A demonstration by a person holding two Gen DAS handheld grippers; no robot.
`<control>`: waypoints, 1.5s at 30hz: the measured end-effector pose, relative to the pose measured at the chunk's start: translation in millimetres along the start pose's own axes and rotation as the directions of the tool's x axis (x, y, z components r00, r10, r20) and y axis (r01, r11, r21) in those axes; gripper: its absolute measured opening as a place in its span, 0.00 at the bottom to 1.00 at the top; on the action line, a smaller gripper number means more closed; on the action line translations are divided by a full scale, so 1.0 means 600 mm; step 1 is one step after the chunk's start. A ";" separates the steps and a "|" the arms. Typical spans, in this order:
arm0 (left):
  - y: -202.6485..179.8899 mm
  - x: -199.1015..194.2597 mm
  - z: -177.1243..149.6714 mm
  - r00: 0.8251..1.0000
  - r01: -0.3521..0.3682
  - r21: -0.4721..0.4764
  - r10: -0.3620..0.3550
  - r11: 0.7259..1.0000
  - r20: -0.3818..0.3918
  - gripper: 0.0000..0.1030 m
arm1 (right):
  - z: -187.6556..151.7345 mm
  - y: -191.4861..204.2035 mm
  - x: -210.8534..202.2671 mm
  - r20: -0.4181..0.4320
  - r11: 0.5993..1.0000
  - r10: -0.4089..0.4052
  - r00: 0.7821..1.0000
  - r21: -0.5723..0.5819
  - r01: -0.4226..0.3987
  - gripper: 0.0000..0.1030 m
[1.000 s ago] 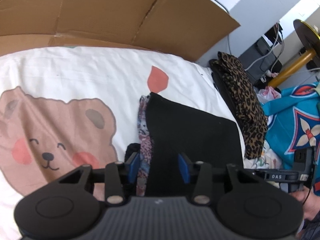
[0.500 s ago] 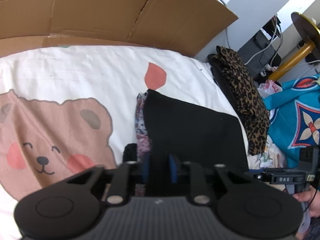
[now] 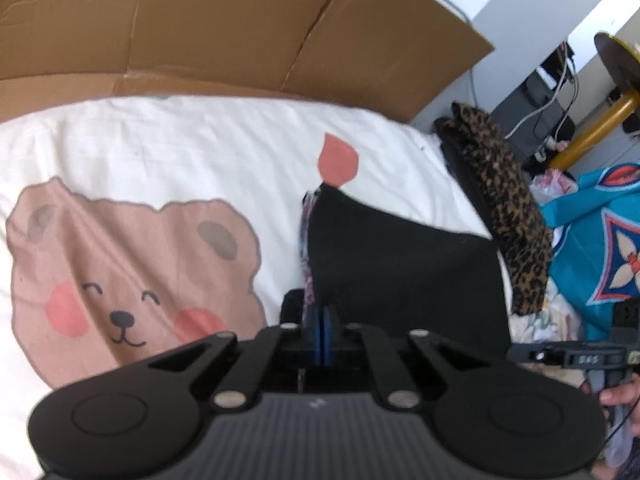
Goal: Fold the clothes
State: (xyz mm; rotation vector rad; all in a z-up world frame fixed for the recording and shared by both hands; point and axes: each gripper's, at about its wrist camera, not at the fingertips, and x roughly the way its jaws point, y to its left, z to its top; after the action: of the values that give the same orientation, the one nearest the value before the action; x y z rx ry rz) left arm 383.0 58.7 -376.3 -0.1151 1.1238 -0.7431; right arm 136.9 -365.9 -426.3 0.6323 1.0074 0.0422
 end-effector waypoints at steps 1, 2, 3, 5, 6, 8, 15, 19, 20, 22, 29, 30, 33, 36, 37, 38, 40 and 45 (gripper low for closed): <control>0.001 0.004 -0.001 1.000 -0.002 -0.003 0.002 1.000 -0.003 0.02 | -0.001 -0.003 -0.001 -0.002 1.000 -0.001 1.000 0.007 0.001 0.34; 0.002 0.006 -0.002 1.000 -0.002 -0.004 0.002 1.000 -0.006 0.02 | -0.002 -0.007 -0.001 -0.005 1.000 -0.001 1.000 0.018 0.001 0.34; 0.002 0.007 -0.003 1.000 -0.003 -0.001 0.003 1.000 -0.006 0.02 | -0.004 -0.011 -0.001 -0.008 1.000 -0.001 1.000 0.031 0.001 0.35; 0.002 0.009 -0.005 1.000 -0.006 0.005 0.006 1.000 -0.008 0.02 | -0.007 -0.020 -0.001 -0.011 0.998 0.007 1.000 0.063 -0.006 0.35; 0.002 0.010 -0.006 1.000 -0.008 0.006 0.008 1.000 -0.009 0.02 | -0.008 -0.025 0.001 -0.015 0.996 0.024 1.000 0.082 -0.022 0.35; 0.003 0.012 -0.009 1.000 -0.010 0.006 0.011 1.000 -0.012 0.03 | -0.009 -0.033 0.012 -0.029 0.990 0.084 0.996 0.120 -0.080 0.35; -0.002 0.017 -0.012 1.000 -0.023 0.022 0.023 1.000 -0.012 0.03 | -0.007 -0.046 0.053 -0.065 0.955 0.231 0.971 0.208 -0.214 0.22; -0.001 0.017 -0.011 0.999 -0.029 0.028 0.030 0.999 -0.014 0.03 | -0.005 -0.057 0.038 -0.034 0.923 0.300 0.953 0.262 -0.281 0.08; -0.001 0.018 -0.012 0.999 -0.032 0.030 0.033 0.999 -0.014 0.03 | -0.006 -0.057 0.036 -0.022 0.911 0.322 0.947 0.280 -0.303 0.08; 0.000 0.018 -0.013 0.999 -0.037 0.031 0.037 0.999 -0.015 0.03 | -0.010 -0.057 0.037 -0.011 0.902 0.336 0.942 0.293 -0.318 0.10; 0.009 0.022 -0.017 0.998 -0.062 0.010 0.062 0.998 -0.025 0.03 | -0.001 -0.056 0.074 -0.021 0.889 0.342 0.940 0.332 -0.316 0.28; 0.011 0.022 -0.017 0.998 -0.063 0.003 0.063 0.998 -0.026 0.03 | 0.002 -0.055 0.081 -0.021 0.883 0.348 0.937 0.342 -0.320 0.32; 0.018 0.018 -0.013 0.998 -0.061 -0.019 0.060 0.998 -0.024 0.04 | 0.009 -0.050 0.100 -0.031 0.880 0.351 0.936 0.352 -0.318 0.34; 0.028 0.005 -0.003 0.996 -0.086 -0.055 0.085 0.995 -0.014 0.17 | 0.011 -0.046 0.104 -0.037 0.882 0.347 0.937 0.354 -0.312 0.18; 0.033 0.000 0.000 0.996 -0.091 -0.071 0.090 0.993 -0.009 0.27 | 0.011 -0.046 0.103 -0.038 0.882 0.346 0.938 0.354 -0.311 0.15; 0.038 -0.005 0.002 0.996 -0.093 -0.084 0.093 0.992 -0.003 0.35 | 0.012 -0.049 0.098 -0.039 0.879 0.351 0.936 0.360 -0.314 0.12; 0.046 -0.013 0.005 0.995 -0.094 -0.109 0.096 0.990 0.007 0.37 | 0.012 -0.055 0.087 -0.033 0.870 0.358 0.933 0.375 -0.320 0.10; 0.042 -0.016 0.007 1.000 -0.019 -0.115 0.019 0.993 -0.001 0.56 | 0.016 -0.052 0.077 -0.026 0.870 0.353 0.935 0.376 -0.318 0.10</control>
State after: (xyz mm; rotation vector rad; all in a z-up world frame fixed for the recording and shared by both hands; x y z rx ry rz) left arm 396.6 82.6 -377.9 -0.2013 1.1666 -0.6613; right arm 162.1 -381.2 -474.5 1.1574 0.9934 0.1960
